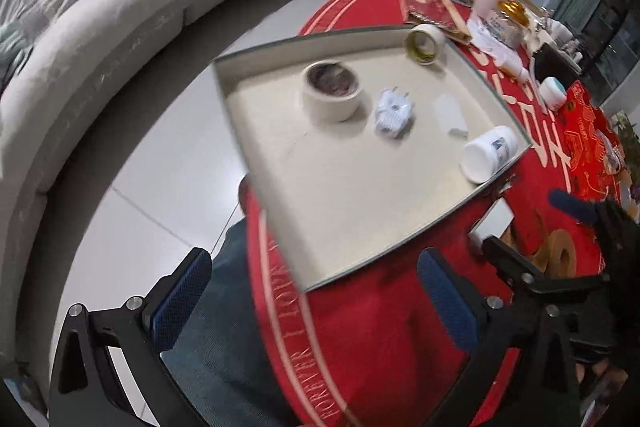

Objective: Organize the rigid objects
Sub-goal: 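Reach down and grasp the flat white card with the right tool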

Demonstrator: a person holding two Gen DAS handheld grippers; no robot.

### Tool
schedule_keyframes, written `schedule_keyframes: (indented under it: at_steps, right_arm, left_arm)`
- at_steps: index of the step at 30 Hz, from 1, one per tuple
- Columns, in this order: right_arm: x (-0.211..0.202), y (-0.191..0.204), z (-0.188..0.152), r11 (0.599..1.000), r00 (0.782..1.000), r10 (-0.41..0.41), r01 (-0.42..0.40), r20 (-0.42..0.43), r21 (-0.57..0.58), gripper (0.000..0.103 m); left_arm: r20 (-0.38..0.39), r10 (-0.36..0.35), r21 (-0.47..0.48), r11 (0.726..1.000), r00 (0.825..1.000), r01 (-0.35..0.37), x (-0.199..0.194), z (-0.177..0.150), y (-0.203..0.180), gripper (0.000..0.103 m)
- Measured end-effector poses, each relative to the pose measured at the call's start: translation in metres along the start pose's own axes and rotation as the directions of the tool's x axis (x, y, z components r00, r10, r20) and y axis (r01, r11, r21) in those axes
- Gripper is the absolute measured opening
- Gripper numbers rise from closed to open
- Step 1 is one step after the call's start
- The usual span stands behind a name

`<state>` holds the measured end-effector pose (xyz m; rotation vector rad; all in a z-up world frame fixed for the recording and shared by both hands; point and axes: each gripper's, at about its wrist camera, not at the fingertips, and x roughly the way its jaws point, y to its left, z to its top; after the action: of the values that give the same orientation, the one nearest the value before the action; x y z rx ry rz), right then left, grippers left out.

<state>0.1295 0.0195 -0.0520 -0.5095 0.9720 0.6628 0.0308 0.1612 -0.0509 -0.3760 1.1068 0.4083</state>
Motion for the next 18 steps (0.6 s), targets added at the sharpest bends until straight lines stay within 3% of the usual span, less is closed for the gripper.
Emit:
schedule_keyframes:
  at_steps: [1,3,4,5,7,12,15,18]
  right_arm:
    - [0.003,0.005,0.000,0.999,1.000,-0.003,0.003,0.002,-0.034,0.100]
    - [0.012,0.014,0.000,0.996,1.000,0.005,-0.006,-0.008,-0.091,0.086]
    - [0.021,0.017,0.002,0.994,0.999,0.007,-0.012,-0.042,-0.105,0.069]
    - [0.027,0.019,0.002,0.994,0.998,-0.009,0.002,-0.059,-0.112,0.060]
    - [0.029,0.024,0.004,0.988,0.997,-0.065,0.058,-0.044,-0.142,0.051]
    - [0.010,0.028,-0.015,0.997,0.997,0.008,-0.014,-0.072,-0.081,0.051]
    - [-0.013,-0.002,-0.043,0.991,0.995,0.075,-0.068,-0.061,0.112,0.051]
    - [-0.029,-0.031,-0.076,0.955,0.995,0.062,-0.036,-0.081,0.293,0.051]
  left_arm:
    - [-0.005,0.009,-0.012,1.000,1.000,-0.009,0.000,-0.002,0.005,0.103]
    - [-0.013,0.016,-0.032,0.999,1.000,-0.016,0.000,-0.005,0.013,0.103]
    - [-0.016,0.015,-0.040,0.999,1.000,-0.016,0.000,-0.006,0.015,0.103]
    - [-0.019,0.014,-0.047,0.999,1.000,-0.015,0.000,-0.006,0.017,0.103]
    - [-0.019,0.018,-0.047,0.999,1.000,-0.019,-0.001,-0.007,0.019,0.103]
    - [-0.019,-0.014,0.000,1.000,1.000,0.014,-0.006,-0.010,0.010,0.103]
    - [-0.027,-0.053,0.086,0.995,0.998,0.056,-0.008,-0.015,-0.016,0.103]
    - [-0.040,-0.071,0.174,0.982,0.997,0.077,-0.004,-0.019,-0.052,0.103]
